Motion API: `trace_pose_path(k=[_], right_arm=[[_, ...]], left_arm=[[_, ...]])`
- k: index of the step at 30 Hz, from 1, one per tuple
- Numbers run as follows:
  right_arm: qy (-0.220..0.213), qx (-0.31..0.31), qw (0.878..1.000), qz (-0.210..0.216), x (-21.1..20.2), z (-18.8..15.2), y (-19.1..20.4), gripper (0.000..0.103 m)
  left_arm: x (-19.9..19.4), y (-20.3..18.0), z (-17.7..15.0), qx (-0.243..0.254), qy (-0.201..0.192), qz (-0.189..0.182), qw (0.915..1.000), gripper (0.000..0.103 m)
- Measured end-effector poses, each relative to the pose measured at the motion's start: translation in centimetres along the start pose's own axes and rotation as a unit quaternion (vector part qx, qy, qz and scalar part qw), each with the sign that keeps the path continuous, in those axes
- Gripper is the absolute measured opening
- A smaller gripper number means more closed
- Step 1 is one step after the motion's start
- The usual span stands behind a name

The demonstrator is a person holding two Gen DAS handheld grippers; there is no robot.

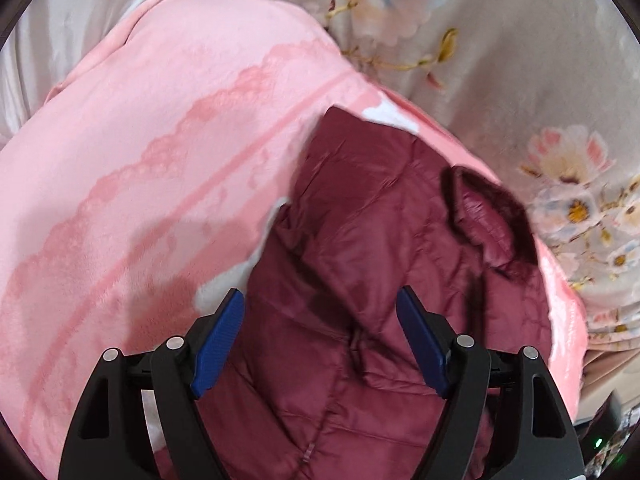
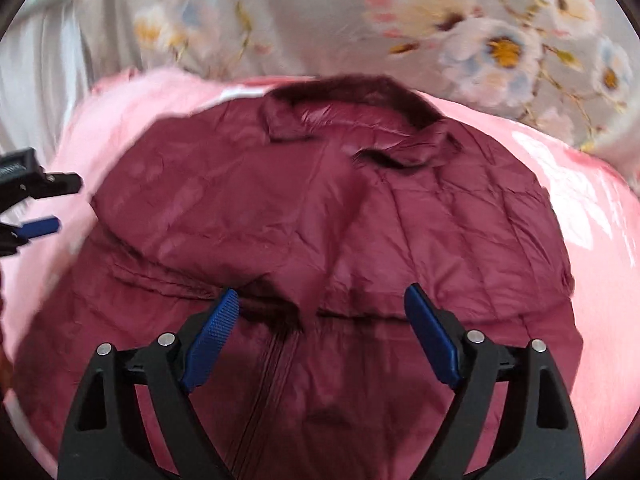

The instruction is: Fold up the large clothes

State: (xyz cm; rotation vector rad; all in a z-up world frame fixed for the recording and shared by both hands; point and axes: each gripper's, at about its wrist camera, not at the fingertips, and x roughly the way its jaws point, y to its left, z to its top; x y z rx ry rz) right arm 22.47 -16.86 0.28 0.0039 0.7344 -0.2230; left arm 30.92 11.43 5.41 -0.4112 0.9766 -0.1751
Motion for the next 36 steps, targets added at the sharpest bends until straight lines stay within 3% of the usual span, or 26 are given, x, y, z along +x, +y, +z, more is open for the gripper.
trace_pose_path(k=[3, 6, 10, 13, 16, 20, 21, 22, 23, 24, 25, 26, 29, 33, 36], right_arm=[[-0.008, 0.099, 0.992, -0.071, -0.2, 0.3, -5.8, 0.082], [0.013, 0.207, 0.973, -0.097, -0.6, -1.6, -12.1, 0.082], [0.010, 0.227, 0.972, -0.065, -2.0, -2.9, -14.9, 0.082], [0.006, 0.249, 0.968, -0.014, -2.3, -2.6, -15.7, 0.083], [0.015, 0.272, 0.962, 0.017, -0.8, -1.9, -16.4, 0.083], [0.043, 0.244, 0.969, 0.026, 1.9, -1.0, -14.4, 0.082], [0.045, 0.224, 0.973, 0.029, 2.4, -0.6, -13.7, 0.072], [0.047, 0.208, 0.977, 0.029, 2.7, -0.3, -13.2, 0.048], [0.047, 0.190, 0.980, 0.027, 2.9, 0.0, -12.7, 0.032], [0.044, 0.184, 0.982, 0.027, 2.7, 0.3, -12.6, 0.008], [0.025, 0.189, 0.981, 0.041, 1.7, 0.7, -12.8, 0.004], [0.006, 0.192, 0.980, 0.048, 0.7, 1.0, -13.1, 0.003], [-0.035, 0.175, 0.983, 0.036, -2.5, 0.8, -13.7, 0.002], [0.028, 0.157, 0.987, -0.005, 1.0, -1.4, -13.5, 0.001], [0.058, 0.171, 0.984, -0.001, 3.2, -3.2, -13.8, 0.001]], left_arm=[[0.4, 0.8, -0.3, 0.006, 0.001, 0.006, 1.0000, 0.074], [0.1, 2.0, -0.1, -0.002, -0.004, 0.004, 1.0000, 0.074], [0.1, 1.8, 0.5, -0.015, -0.002, -0.016, 0.9997, 0.074], [0.8, 0.7, 1.0, -0.027, 0.011, -0.044, 0.9986, 0.074], [3.0, -0.5, 1.4, -0.049, 0.044, -0.069, 0.9955, 0.074], [5.6, -0.9, 1.4, -0.082, 0.065, -0.066, 0.9923, 0.074], [6.0, -0.9, 1.4, -0.087, 0.063, -0.060, 0.9924, 0.073], [6.3, -0.9, 1.5, -0.087, 0.060, -0.056, 0.9928, 0.070], [6.4, -1.0, 1.7, -0.086, 0.058, -0.051, 0.9933, 0.057], [6.4, -1.1, 1.9, -0.079, 0.056, -0.043, 0.9944, 0.044], [6.4, -1.1, 2.1, -0.072, 0.055, -0.035, 0.9953, 0.015], [5.9, -1.2, 2.2, -0.064, 0.049, -0.024, 0.9964, 0.002], [4.2, -1.3, 2.2, -0.024, 0.020, -0.005, 0.9995, 0.001], [5.8, -2.0, 1.1, 0.025, 0.028, 0.045, 0.9983, 0.000], [7.1, -1.6, 0.3, 0.028, 0.032, 0.055, 0.9976, 0.000]])
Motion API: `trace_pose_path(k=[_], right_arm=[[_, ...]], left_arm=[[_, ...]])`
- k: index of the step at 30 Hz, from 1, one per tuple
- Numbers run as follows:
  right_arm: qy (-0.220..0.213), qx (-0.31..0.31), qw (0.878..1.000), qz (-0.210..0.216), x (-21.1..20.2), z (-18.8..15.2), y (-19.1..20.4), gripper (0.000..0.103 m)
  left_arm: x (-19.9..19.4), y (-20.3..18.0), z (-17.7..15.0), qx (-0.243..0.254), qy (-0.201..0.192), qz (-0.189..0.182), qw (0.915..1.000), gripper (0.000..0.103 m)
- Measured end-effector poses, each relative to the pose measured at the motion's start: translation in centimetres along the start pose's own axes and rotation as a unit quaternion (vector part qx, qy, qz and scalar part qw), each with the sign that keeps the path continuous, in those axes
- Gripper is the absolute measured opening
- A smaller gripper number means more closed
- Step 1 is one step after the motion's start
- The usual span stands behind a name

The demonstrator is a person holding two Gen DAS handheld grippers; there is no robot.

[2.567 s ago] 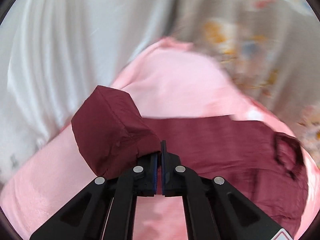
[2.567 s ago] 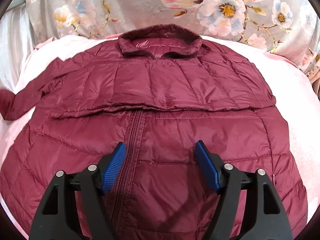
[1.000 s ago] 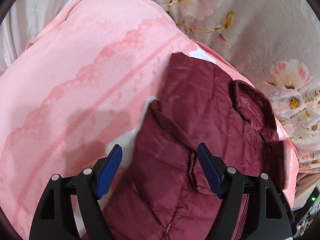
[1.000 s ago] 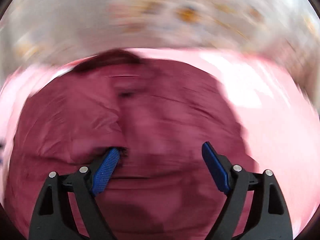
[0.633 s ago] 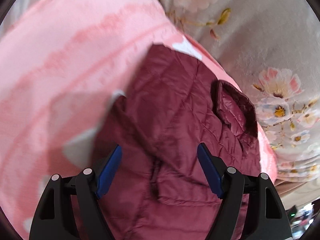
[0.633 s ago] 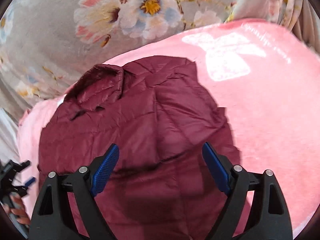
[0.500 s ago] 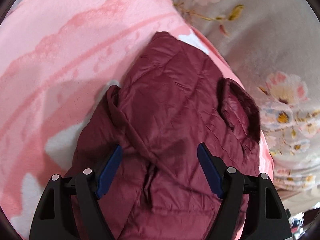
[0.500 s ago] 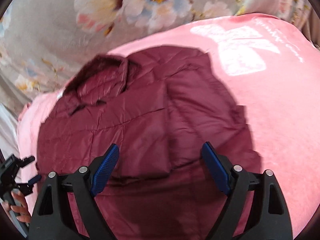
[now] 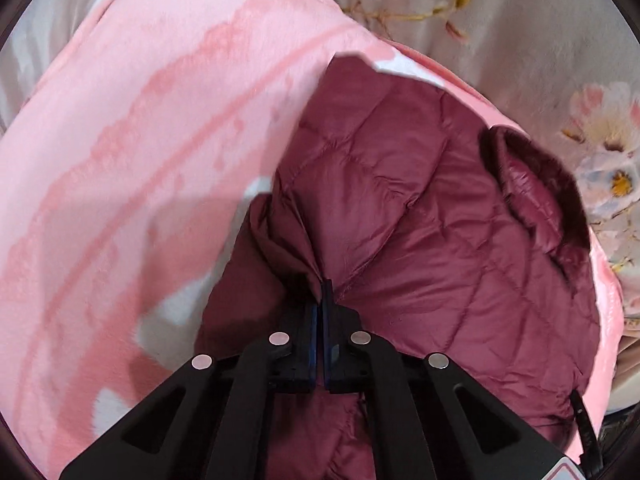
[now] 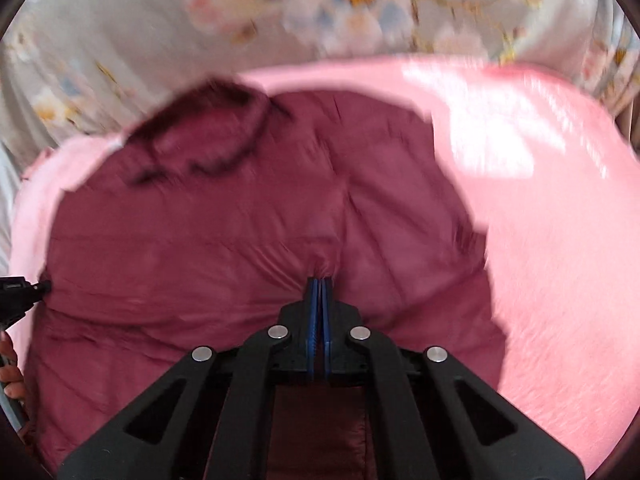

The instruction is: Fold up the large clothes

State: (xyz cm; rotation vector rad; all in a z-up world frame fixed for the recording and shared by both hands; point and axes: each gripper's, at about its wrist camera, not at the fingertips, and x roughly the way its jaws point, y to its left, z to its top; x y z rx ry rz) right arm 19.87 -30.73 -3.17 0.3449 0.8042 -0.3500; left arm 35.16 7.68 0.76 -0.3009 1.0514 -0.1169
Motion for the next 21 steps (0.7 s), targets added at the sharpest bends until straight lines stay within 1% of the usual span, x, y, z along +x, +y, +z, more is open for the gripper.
trace_pose_path(k=[3, 5, 6, 7, 8, 9, 10, 11, 12, 14, 15, 16, 17, 19, 21], right_arm=[[0.002, 0.001, 1.000, 0.001, 0.2, -0.3, 0.0, 0.000], [0.003, 0.000, 1.000, -0.002, -0.2, -0.1, 0.1, 0.001], [-0.001, 0.005, 1.000, -0.004, -0.9, 0.0, 0.0, 0.002], [-0.008, 0.010, 1.000, -0.011, -1.5, 0.2, -0.3, 0.004], [-0.024, 0.017, 0.999, -0.020, -2.8, 0.5, -0.6, 0.006], [-0.037, 0.021, 0.999, -0.024, -3.7, 0.7, -0.8, 0.011], [-0.058, 0.025, 0.998, -0.019, -5.1, 1.1, -0.7, 0.018], [-0.070, 0.024, 0.997, -0.014, -6.0, 1.6, -0.4, 0.023], [-0.083, 0.016, 0.996, -0.005, -7.0, 2.1, 0.6, 0.026], [-0.093, -0.013, 0.996, 0.009, -7.6, 2.9, 3.0, 0.027], [-0.095, -0.034, 0.995, 0.017, -7.6, 3.1, 4.7, 0.033], [-0.096, -0.053, 0.994, 0.022, -7.3, 3.1, 6.2, 0.036], [-0.096, -0.068, 0.993, 0.023, -6.7, 3.0, 7.5, 0.036], [-0.082, -0.096, 0.992, 0.025, -5.1, 2.7, 10.1, 0.036], [-0.055, -0.111, 0.992, 0.031, -2.9, 1.7, 11.8, 0.036]], left_arm=[[-0.1, -0.8, -0.4, 0.023, -0.013, 0.022, 0.9994, 0.000], [-0.3, -1.2, -0.5, 0.037, -0.018, 0.040, 0.9983, 0.002], [-0.6, -1.5, -0.6, 0.042, -0.021, 0.049, 0.9977, 0.005], [-1.3, -1.7, -0.8, 0.050, -0.026, 0.061, 0.9965, 0.010], [-1.9, -1.8, -0.9, 0.057, -0.033, 0.070, 0.9954, 0.013], [-2.7, -2.0, -1.0, 0.065, -0.041, 0.076, 0.9941, 0.014], [-3.7, -2.5, -1.0, 0.079, -0.055, 0.085, 0.9918, 0.016], [-4.6, -2.9, -1.0, 0.088, -0.068, 0.093, 0.9894, 0.020], [-5.4, -3.4, -1.0, 0.097, -0.083, 0.102, 0.9865, 0.022], [-6.8, -5.4, -0.8, 0.121, -0.112, 0.108, 0.9803, 0.034], [-7.1, -6.4, -0.8, 0.131, -0.119, 0.105, 0.9785, 0.037], [-7.3, -7.7, -1.0, 0.144, -0.123, 0.099, 0.9769, 0.043], [-7.2, -8.8, -1.2, 0.154, -0.124, 0.094, 0.9756, 0.047], [-6.2, -11.2, -2.1, 0.186, -0.123, 0.099, 0.9697, 0.048], [-4.3, -12.8, -3.1, 0.210, -0.113, 0.109, 0.9651, 0.049]])
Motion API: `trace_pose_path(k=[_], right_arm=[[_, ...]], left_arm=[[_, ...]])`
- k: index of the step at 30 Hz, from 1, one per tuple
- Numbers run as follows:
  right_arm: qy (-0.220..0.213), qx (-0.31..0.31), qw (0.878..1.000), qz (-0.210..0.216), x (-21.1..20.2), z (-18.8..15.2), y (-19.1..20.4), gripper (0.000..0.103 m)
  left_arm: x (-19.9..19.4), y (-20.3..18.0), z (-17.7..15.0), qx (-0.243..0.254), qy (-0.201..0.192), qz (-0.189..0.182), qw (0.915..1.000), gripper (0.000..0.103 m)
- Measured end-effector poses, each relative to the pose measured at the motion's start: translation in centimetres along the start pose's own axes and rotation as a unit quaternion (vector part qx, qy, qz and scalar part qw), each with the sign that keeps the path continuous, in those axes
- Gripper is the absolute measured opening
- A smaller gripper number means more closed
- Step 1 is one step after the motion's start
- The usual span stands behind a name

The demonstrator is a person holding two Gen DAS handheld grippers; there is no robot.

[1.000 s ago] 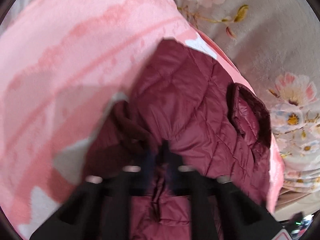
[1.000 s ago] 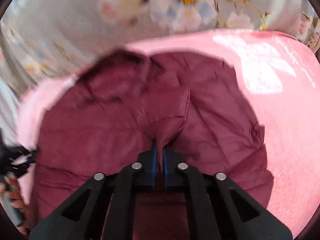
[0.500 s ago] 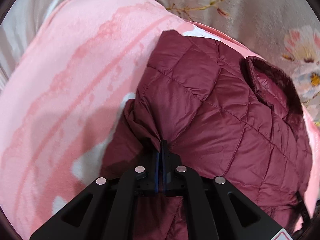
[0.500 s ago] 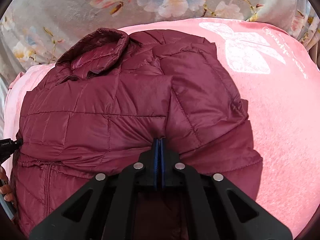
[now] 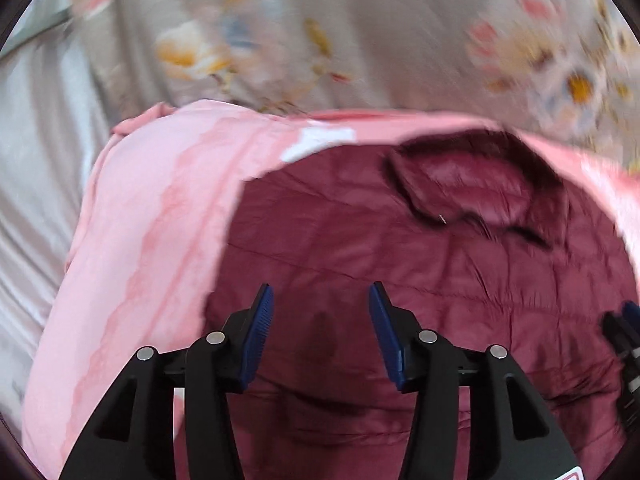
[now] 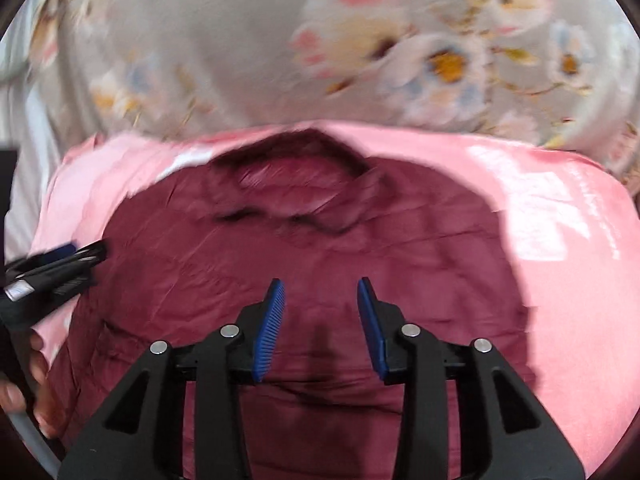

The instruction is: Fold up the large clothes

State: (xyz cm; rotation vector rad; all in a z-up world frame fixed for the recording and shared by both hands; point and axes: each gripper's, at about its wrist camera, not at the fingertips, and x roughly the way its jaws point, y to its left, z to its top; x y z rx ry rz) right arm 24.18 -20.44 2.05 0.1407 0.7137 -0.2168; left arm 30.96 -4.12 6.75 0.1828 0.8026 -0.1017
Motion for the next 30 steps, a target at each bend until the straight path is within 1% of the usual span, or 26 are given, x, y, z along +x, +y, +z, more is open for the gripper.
trace_pose_path(k=[1, 3, 5, 8, 12, 17, 30], right_arm=[[0.007, -0.007, 1.000, -0.005, 0.8, -0.5, 0.3, 0.036], [0.021, -0.024, 0.999, -0.026, 2.6, -1.9, 1.1, 0.036], [0.037, -0.024, 0.999, -0.027, 3.8, -3.0, 1.2, 0.036], [0.041, -0.012, 0.999, -0.016, 4.1, -3.4, 0.5, 0.037], [0.041, -0.014, 0.999, -0.021, 4.4, -3.4, 0.7, 0.038], [0.039, -0.010, 0.999, -0.019, 4.4, -3.7, 0.5, 0.039], [0.041, 0.000, 0.999, -0.009, 4.4, -3.6, 0.1, 0.040]], left_arm=[[1.1, -1.1, -0.6, 0.008, 0.013, -0.001, 0.9999, 0.049], [2.8, -1.9, -1.6, 0.010, 0.031, -0.003, 0.9994, 0.049], [3.9, -2.3, -2.5, 0.008, 0.039, -0.002, 0.9992, 0.050], [4.5, -2.4, -3.6, 0.010, 0.023, 0.003, 0.9997, 0.051], [4.5, -2.6, -4.2, 0.015, 0.011, 0.014, 0.9997, 0.052], [4.8, -2.9, -4.1, 0.018, 0.010, 0.024, 0.9995, 0.055], [4.8, -3.2, -4.2, 0.025, 0.009, 0.036, 0.9990, 0.056]])
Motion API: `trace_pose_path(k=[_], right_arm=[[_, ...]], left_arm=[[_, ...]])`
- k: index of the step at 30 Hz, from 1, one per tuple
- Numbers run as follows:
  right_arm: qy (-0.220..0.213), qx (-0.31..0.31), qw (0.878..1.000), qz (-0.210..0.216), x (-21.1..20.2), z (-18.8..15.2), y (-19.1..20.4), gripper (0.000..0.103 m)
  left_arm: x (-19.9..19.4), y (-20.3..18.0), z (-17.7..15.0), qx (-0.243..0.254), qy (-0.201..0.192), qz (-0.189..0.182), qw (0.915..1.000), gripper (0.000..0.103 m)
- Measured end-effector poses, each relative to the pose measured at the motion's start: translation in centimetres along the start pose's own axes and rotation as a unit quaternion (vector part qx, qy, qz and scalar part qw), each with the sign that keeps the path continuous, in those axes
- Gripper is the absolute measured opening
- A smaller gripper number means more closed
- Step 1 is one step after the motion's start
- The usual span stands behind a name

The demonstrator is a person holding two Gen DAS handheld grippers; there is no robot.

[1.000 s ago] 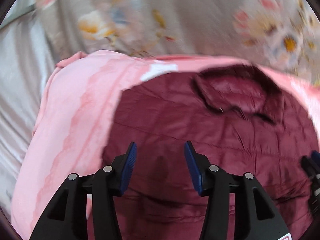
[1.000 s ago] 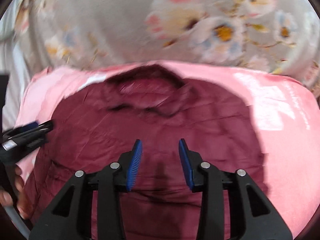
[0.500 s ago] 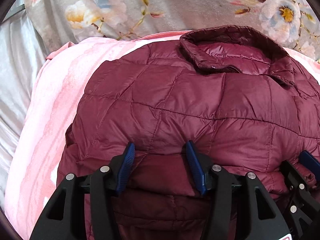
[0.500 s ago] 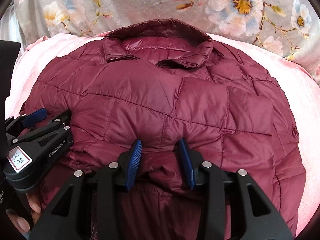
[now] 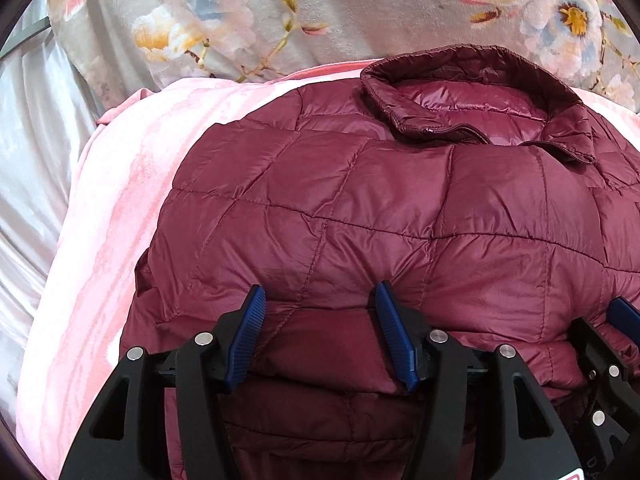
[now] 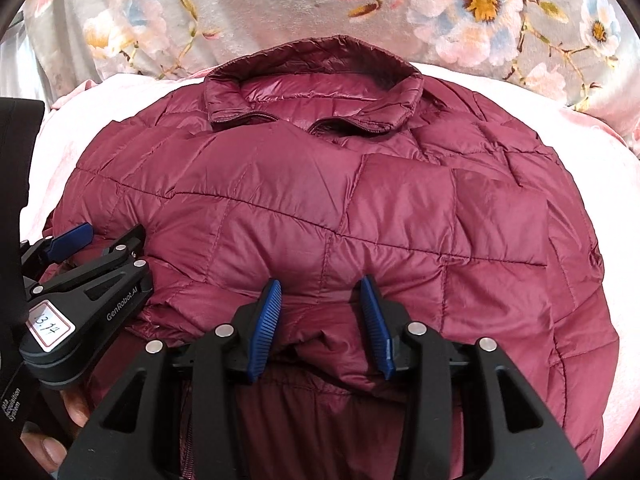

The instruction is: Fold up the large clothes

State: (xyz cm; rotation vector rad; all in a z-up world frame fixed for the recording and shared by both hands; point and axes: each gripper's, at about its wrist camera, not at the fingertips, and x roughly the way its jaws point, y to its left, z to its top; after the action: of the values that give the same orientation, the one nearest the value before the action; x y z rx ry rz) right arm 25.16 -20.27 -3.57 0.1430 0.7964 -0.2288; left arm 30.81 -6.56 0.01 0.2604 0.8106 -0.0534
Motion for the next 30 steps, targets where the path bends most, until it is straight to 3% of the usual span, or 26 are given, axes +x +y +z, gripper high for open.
trace_pose_path(k=[8, 12, 16, 21, 26, 27, 30], right_arm=[[0.003, 0.013, 1.000, 0.013, 0.0, 0.1, -0.4, 0.041], [0.006, 0.021, 0.999, 0.025, -0.9, -0.2, -1.6, 0.041], [0.009, -0.005, 1.000, -0.014, -3.4, -1.5, -3.5, 0.054], [0.008, 0.030, 0.997, -0.065, -7.0, -1.8, -8.5, 0.055], [-0.011, 0.094, 0.995, 0.015, -7.7, 2.9, -9.7, 0.055], [-0.012, 0.114, 0.992, 0.053, -6.9, 4.4, -9.7, 0.055], [-0.012, 0.165, 0.980, 0.113, -4.3, 7.3, -9.5, 0.055]], left_arm=[[0.2, 0.3, 0.0, -0.010, 0.004, -0.007, 0.9999, 0.061], [0.3, 1.7, 0.0, -0.027, 0.009, -0.038, 0.9989, 0.066], [-0.7, 4.0, -0.7, -0.001, 0.013, -0.042, 0.9990, 0.073], [-2.2, 8.1, 0.1, -0.016, 0.024, -0.051, 0.9983, 0.071], [-2.9, 9.4, 5.6, -0.084, 0.037, -0.131, 0.9871, 0.071], [-2.6, 9.0, 6.7, -0.092, 0.040, -0.151, 0.9834, 0.071], [-1.1, 6.8, 9.4, -0.115, 0.059, -0.206, 0.9700, 0.071]])
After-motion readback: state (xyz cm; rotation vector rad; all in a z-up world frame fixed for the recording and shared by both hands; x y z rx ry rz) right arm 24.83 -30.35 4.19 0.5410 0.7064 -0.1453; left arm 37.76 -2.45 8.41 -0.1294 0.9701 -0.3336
